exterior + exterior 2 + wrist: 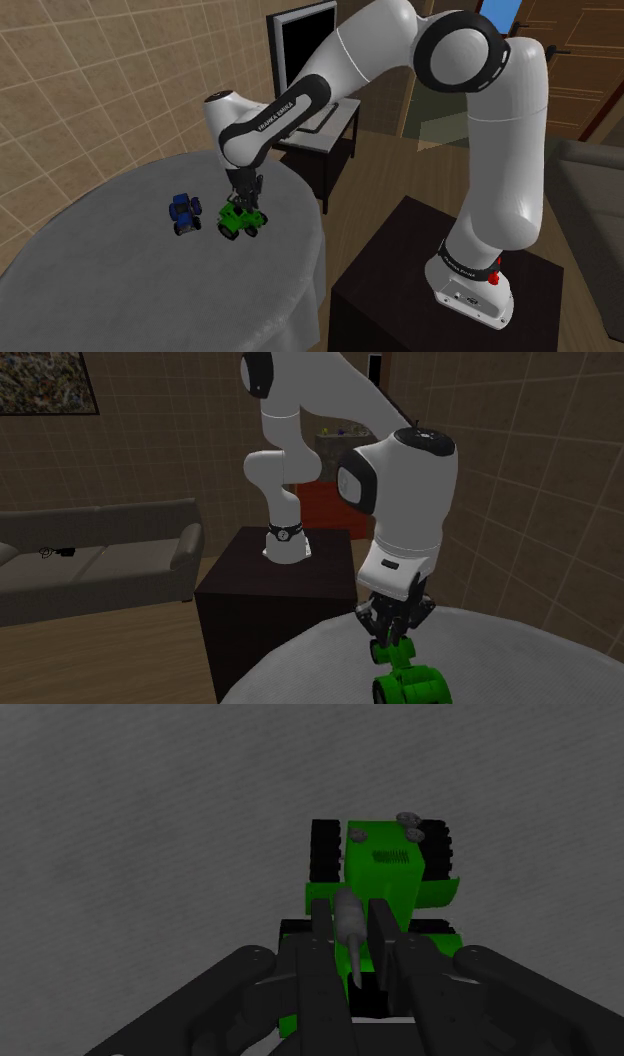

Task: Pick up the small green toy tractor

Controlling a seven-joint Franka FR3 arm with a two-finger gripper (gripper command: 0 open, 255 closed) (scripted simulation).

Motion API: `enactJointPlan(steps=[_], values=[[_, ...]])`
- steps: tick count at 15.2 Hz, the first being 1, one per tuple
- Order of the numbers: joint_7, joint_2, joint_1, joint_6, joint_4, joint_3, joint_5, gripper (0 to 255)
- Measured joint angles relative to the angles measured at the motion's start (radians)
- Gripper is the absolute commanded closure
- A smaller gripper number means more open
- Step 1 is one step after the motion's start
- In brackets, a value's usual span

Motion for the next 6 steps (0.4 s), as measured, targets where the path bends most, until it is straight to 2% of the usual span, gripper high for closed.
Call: enactJointPlan(steps=[6], values=[[-0.008,-0.043,-0.006,-0.06,0.019,0.006,0.015,255]])
